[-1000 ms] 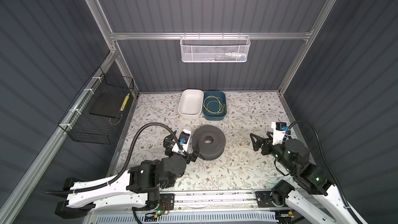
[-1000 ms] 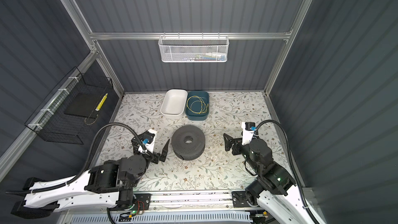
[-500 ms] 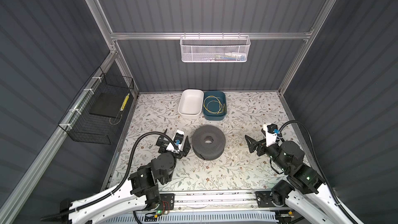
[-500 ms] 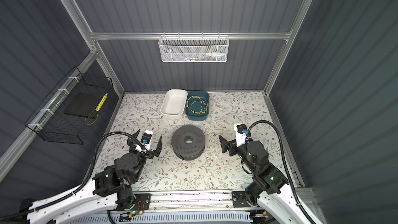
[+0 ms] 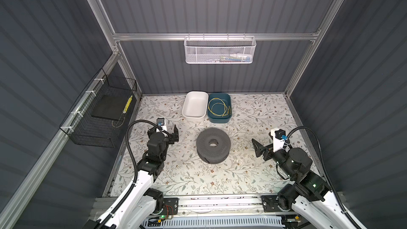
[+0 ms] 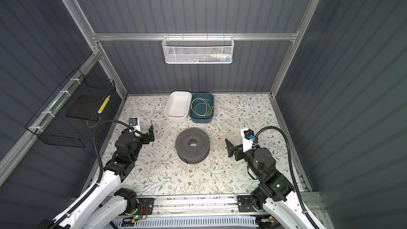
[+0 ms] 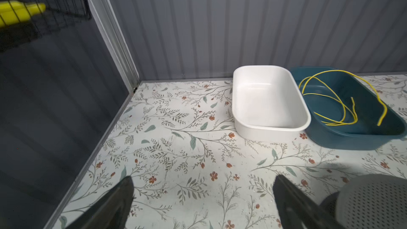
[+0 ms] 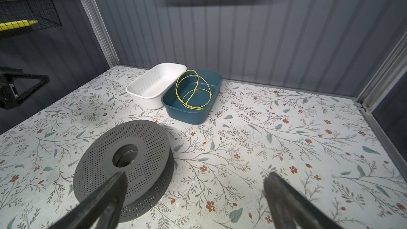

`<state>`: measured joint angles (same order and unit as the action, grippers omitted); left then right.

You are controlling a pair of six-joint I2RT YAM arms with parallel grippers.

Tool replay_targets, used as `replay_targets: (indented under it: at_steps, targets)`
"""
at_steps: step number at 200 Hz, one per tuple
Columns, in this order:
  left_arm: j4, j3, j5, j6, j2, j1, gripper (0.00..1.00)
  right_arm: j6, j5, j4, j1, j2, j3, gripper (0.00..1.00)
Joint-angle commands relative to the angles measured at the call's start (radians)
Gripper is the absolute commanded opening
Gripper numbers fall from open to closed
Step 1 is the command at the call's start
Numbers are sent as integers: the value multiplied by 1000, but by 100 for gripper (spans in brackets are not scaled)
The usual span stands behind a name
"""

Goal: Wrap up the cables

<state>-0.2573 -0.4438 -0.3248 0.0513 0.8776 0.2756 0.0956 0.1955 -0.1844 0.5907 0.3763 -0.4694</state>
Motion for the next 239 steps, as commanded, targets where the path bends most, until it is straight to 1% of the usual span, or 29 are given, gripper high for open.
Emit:
replay_targets:
  at_steps: [1, 19, 31, 46, 70, 74, 82, 92, 103, 111, 123, 130, 134, 140, 146, 150, 161, 170, 173, 183, 194, 201, 209, 239]
  targets:
    - [-243, 67, 119, 98, 130, -62, 99, -22, 33, 54, 0, -13, 33, 99]
    - [-408, 117, 84, 50, 274, -87, 99, -42, 40, 71, -2, -8, 42, 99]
    - [-486, 131, 114, 25, 347, -108, 99, -51, 46, 67, -3, -8, 41, 99]
    - [-527, 124, 108, -30, 432, -113, 99, -65, 55, 56, -2, -14, 44, 99]
    - [-692, 136, 132, -68, 584, -127, 100, -81, 64, 62, -4, -23, 61, 99]
    - [-687, 131, 140, -82, 589, -127, 99, -85, 67, 63, -4, -25, 64, 99]
    - [-625, 111, 142, -95, 583, -129, 99, -91, 67, 63, -4, -28, 68, 99]
    - [-682, 109, 148, -113, 613, -136, 99, -92, 69, 60, -4, -31, 71, 99]
    - [-705, 106, 152, -125, 645, -145, 99, -95, 69, 62, -5, -35, 76, 99]
    - [-779, 116, 173, -122, 689, -159, 99, -98, 70, 65, -4, -37, 81, 99]
    - [-891, 140, 175, -121, 777, -168, 100, -104, 72, 72, -4, -42, 87, 99]
    - [-1009, 149, 179, -127, 850, -169, 100, -114, 71, 76, -4, -43, 92, 99]
    - [-1061, 153, 178, -134, 868, -170, 99, -123, 68, 78, -4, -45, 95, 99]
    - [-1008, 144, 178, -125, 839, -170, 99, -139, 59, 80, -6, -48, 99, 99]
    - [-861, 115, 169, -118, 806, -170, 99, -155, 46, 82, -4, -49, 103, 99]
    - [-823, 94, 166, -114, 805, -172, 99, -166, 38, 84, -5, -52, 106, 99]
    - [-829, 56, 178, -122, 841, -173, 99, -183, 32, 99, -5, -54, 118, 99]
    - [-687, 10, 165, -112, 820, -174, 99, -192, 32, 122, -5, -54, 133, 99]
    - [-670, -1, 155, -108, 820, -174, 99, -195, 32, 132, -6, -54, 140, 99]
    - [-698, -15, 131, -103, 846, -174, 99, -212, 32, 167, -6, -52, 162, 99]
    - [-652, -19, 126, -100, 829, -174, 100, -230, 39, 215, -6, -45, 189, 99]
    - [-659, -19, 125, -99, 832, -174, 99, -238, 48, 249, -6, -40, 205, 99]
    - [-691, -15, 127, -101, 841, -174, 99, -249, 65, 294, -6, -32, 227, 99]
    - [-675, -16, 127, -98, 838, -174, 100, -322, 145, 487, -12, 24, 304, 99]
